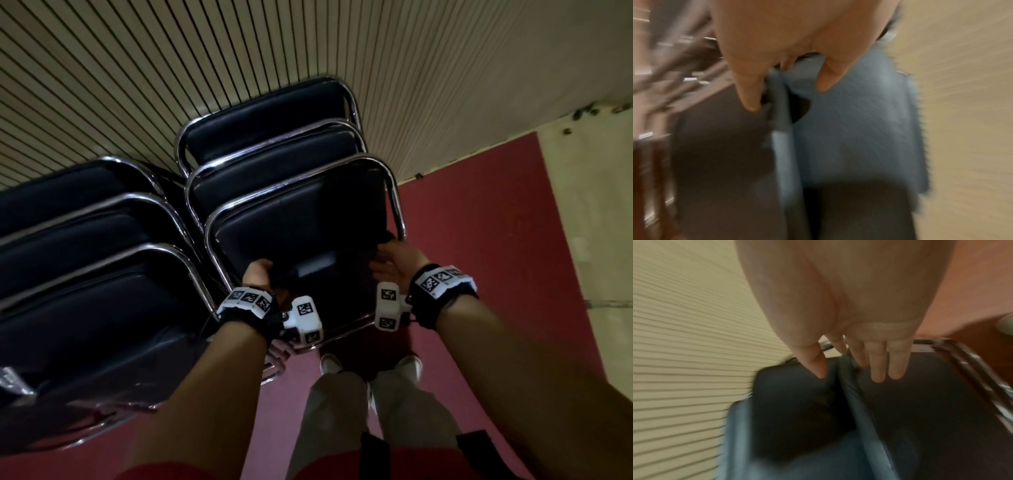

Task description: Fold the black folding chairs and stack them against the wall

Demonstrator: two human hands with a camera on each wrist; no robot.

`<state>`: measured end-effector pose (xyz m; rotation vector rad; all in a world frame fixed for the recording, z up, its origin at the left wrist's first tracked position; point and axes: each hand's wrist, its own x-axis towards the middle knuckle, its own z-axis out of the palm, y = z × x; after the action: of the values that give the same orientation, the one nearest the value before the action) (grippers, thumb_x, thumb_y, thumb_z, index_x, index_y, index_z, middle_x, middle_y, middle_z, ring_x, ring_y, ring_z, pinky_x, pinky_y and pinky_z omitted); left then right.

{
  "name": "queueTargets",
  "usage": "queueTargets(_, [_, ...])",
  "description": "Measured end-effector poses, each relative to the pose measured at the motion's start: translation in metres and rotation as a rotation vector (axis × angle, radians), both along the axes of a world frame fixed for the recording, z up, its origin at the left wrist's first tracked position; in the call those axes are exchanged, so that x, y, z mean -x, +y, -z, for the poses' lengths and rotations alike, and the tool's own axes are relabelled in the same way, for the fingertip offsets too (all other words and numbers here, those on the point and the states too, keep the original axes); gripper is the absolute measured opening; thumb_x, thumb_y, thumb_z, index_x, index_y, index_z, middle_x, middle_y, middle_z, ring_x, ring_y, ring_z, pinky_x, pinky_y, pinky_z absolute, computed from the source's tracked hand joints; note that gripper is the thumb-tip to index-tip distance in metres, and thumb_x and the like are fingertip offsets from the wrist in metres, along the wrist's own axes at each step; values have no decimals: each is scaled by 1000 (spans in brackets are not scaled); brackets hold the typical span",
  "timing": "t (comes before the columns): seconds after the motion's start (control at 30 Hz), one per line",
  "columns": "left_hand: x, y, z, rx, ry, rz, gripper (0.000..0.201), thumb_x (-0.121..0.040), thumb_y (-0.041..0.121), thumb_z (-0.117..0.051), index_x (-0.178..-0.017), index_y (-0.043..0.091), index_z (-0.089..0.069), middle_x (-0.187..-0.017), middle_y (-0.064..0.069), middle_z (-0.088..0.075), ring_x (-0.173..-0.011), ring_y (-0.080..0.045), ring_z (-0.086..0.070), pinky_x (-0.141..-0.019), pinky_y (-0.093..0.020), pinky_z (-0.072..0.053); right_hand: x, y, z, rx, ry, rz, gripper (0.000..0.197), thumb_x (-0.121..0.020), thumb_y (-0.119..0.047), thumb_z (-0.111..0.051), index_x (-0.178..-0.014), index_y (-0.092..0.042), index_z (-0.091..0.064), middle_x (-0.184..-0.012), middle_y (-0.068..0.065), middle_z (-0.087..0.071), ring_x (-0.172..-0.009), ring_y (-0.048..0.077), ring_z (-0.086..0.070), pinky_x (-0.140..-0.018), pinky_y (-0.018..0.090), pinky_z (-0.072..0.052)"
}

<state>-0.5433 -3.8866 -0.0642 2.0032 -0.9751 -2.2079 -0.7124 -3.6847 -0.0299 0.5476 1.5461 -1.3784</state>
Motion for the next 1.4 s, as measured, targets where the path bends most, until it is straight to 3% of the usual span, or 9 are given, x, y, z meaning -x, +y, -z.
queueTargets(0.17, [28, 28, -56, 128, 31, 127, 16, -89, 25, -61, -101, 17, -67, -116, -6, -65, -111, -28, -60, -74, -37, -49, -6, 38, -43, 121, 35, 58, 4, -99, -18, -49, -99, -15, -52, -83, 2, -54, -75, 19, -55, -63, 30, -46])
queueTargets(0.3, [68, 79, -110, 271, 161, 270, 36, -94, 24, -60, -130, 16, -59, -121, 1, -57, -106, -21, -52, -83, -37, -42, 7, 96, -91, 193, 178, 168, 13, -100, -17, -46, -91, -14, -54, -88, 8, -52, -74, 23, -55, -66, 34, -42])
queueTargets(0.43, [117, 166, -164, 447, 281, 400, 24, -94, 18, -63, -118, 19, -60, -98, -1, -64, -83, -15, -57, -82, -34, -47, 17, 191, -134, 219, 343, 353, 21, -99, -18, -52, -120, -15, -51, -100, 10, -59, -82, 29, -62, -69, 35, -48])
queueTargets(0.53, [145, 248, -193, 526, 373, 568, 25, -94, 24, -65, -117, 18, -60, -116, -4, -65, -108, -24, -60, -103, -43, -45, 13, 283, -158, 195, 413, 436, 22, -98, -18, -56, -119, -20, -52, -105, 9, -61, -88, 28, -64, -71, 34, -49])
queueTargets(0.7, [165, 416, -231, 532, 506, 820, 21, -93, 30, -63, -112, 20, -61, -102, 6, -65, -101, -18, -60, -96, -40, -47, -21, 455, -182, 155, 497, 662, 13, -97, -17, -58, -109, -18, -55, -92, 10, -61, -77, 27, -63, -66, 34, -47])
queueTargets(0.83, [167, 591, -241, 473, 636, 1085, 12, -87, 35, -66, -95, 27, -67, -116, 1, -69, -106, -26, -62, -79, -37, -46, -84, 619, -194, 112, 545, 898, 19, -98, -18, -57, -116, -13, -54, -104, 12, -63, -93, 33, -63, -77, 40, -48])
queueTargets(1.03, [110, 841, -251, 354, 786, 1542, 20, -100, 28, -55, -118, 20, -59, -119, -2, -61, -112, -24, -55, -94, -41, -43, -228, 813, -196, -9, 608, 1335, 20, -97, -18, -57, -116, -14, -57, -97, 9, -65, -87, 30, -66, -81, 39, -51])
queueTargets(1.2, [38, 997, -247, 251, 870, 1845, 20, -99, 26, -56, -118, 19, -59, -115, -3, -60, -107, -22, -54, -100, -47, -43, -350, 900, -187, -121, 607, 1697, 13, -96, -14, -54, -108, -17, -58, -87, 7, -64, -79, 28, -64, -80, 39, -48])
queueTargets(1.4, [-28, 1127, -232, 140, 908, 2139, 7, -99, 23, -55, -100, 25, -62, -111, -1, -63, -102, -20, -56, -88, -41, -44, -438, 960, -171, -214, 567, 1995, 13, -96, -12, -53, -107, -17, -58, -84, 7, -63, -79, 30, -64, -82, 41, -49])
